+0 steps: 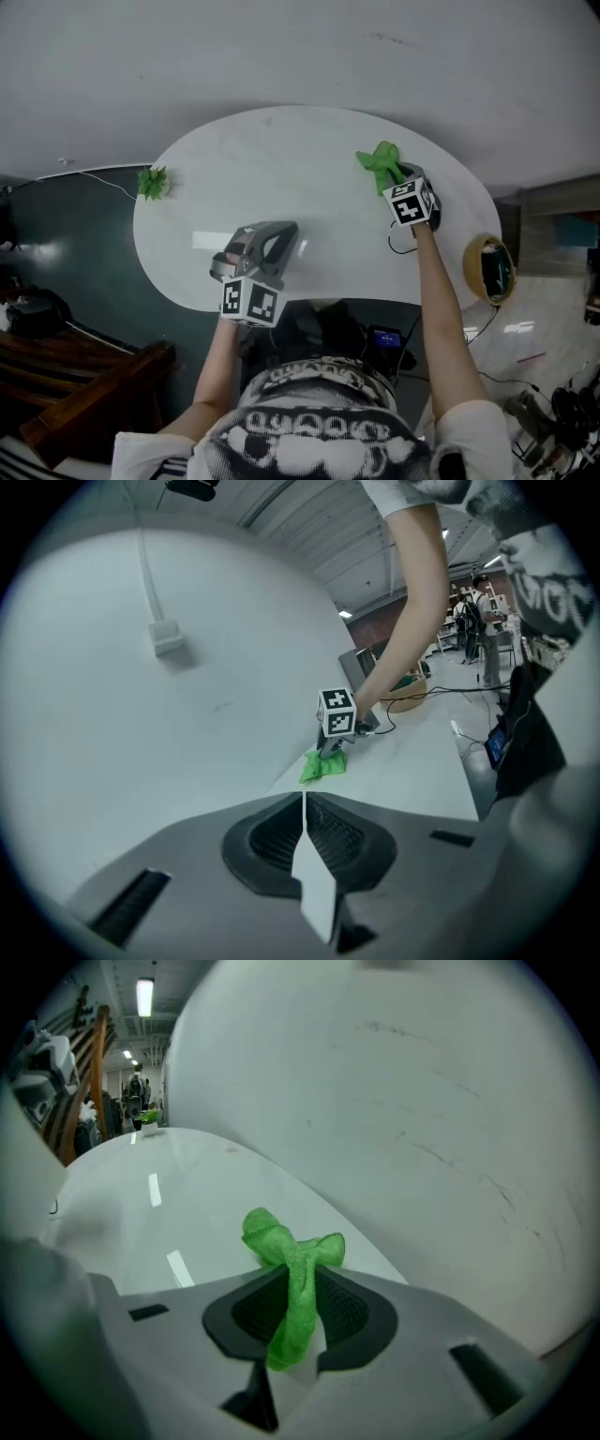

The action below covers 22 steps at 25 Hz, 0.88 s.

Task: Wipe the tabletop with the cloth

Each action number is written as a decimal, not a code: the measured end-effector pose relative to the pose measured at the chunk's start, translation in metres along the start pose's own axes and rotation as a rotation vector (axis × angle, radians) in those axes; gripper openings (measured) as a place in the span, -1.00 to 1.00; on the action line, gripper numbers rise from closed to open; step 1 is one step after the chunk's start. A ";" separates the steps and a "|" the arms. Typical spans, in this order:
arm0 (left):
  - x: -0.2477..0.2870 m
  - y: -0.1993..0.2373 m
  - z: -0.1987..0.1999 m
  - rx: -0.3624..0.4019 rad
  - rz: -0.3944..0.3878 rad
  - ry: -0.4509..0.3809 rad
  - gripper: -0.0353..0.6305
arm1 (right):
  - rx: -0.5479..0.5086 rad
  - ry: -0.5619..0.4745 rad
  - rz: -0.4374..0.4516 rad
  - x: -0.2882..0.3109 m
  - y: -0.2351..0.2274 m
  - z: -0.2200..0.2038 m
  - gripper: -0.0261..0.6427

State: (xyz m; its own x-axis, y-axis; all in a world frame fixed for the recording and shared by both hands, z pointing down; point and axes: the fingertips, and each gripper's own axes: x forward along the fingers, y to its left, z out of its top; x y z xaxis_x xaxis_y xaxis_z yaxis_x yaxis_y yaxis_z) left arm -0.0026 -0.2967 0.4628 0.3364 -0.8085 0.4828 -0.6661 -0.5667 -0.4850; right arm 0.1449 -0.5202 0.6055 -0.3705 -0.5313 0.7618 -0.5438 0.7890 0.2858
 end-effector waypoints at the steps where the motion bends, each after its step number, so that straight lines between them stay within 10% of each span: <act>1: 0.006 -0.005 0.010 0.002 0.000 -0.005 -0.86 | 0.005 0.008 -0.008 -0.004 -0.014 -0.013 -0.67; 13: 0.043 -0.056 0.069 0.039 -0.023 -0.016 -0.86 | 0.084 0.070 -0.107 -0.045 -0.114 -0.118 -0.67; 22: 0.024 -0.052 0.059 0.043 -0.008 -0.014 -0.86 | 0.112 0.047 -0.146 -0.056 -0.116 -0.121 -0.67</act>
State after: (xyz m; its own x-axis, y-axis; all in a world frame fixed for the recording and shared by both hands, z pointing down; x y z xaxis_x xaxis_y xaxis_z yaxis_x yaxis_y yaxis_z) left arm 0.0797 -0.2959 0.4569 0.3511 -0.8061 0.4764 -0.6342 -0.5790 -0.5124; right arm 0.3199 -0.5450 0.5994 -0.2476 -0.6208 0.7438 -0.6710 0.6637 0.3306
